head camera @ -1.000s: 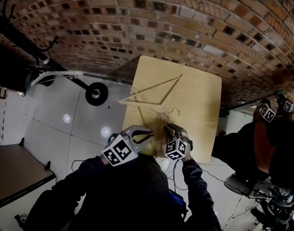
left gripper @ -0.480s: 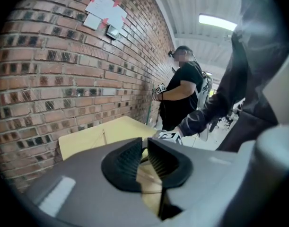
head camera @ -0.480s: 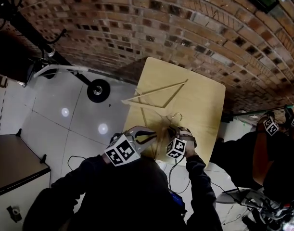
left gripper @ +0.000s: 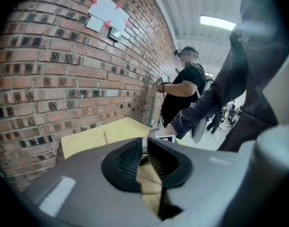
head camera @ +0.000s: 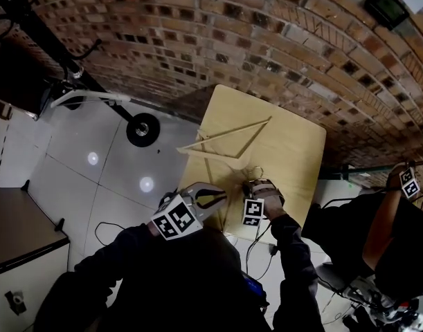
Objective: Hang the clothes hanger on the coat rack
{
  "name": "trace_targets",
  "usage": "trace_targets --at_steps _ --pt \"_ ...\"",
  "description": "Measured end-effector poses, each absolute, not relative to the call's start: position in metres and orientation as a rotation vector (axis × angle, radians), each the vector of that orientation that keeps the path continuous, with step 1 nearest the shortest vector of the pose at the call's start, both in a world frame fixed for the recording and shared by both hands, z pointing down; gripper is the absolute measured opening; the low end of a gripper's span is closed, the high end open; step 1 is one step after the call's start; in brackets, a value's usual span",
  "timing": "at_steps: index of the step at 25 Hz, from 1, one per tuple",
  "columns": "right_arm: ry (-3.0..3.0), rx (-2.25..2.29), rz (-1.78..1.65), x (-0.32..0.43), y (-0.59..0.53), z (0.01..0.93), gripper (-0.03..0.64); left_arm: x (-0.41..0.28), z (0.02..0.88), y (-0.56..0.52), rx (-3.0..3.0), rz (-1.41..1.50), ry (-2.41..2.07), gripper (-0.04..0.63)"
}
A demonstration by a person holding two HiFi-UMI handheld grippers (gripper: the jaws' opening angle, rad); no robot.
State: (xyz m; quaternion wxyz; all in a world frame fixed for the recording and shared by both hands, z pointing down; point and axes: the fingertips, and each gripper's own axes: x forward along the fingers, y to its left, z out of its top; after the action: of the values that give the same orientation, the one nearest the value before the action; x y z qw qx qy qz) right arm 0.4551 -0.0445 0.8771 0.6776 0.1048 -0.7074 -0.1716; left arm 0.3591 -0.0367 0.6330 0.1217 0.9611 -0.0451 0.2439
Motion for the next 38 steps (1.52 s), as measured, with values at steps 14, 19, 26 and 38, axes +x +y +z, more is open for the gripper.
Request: trace_targets --at_steps 14,19,26,38 --pt "-1.616 0.298 -0.444 0.440 -0.046 0.814 0.024 0.346 0.679 -0.063 2.853 0.908 -0.260 0.071" --pt "-1.686 0.368 -0.438 0.431 -0.057 0.757 0.015 0.368 0.715 -0.097 3.060 1.139 -0.255 0.130" --pt "-1.679 0.412 -0.457 0.435 -0.075 0.723 0.012 0.414 0.780 -0.124 3.349 1.578 -0.051 0.183" --pt "-1.741 0.461 -0.389 0.431 -0.089 0.693 0.011 0.446 0.800 -0.147 3.391 1.707 -0.265 0.067"
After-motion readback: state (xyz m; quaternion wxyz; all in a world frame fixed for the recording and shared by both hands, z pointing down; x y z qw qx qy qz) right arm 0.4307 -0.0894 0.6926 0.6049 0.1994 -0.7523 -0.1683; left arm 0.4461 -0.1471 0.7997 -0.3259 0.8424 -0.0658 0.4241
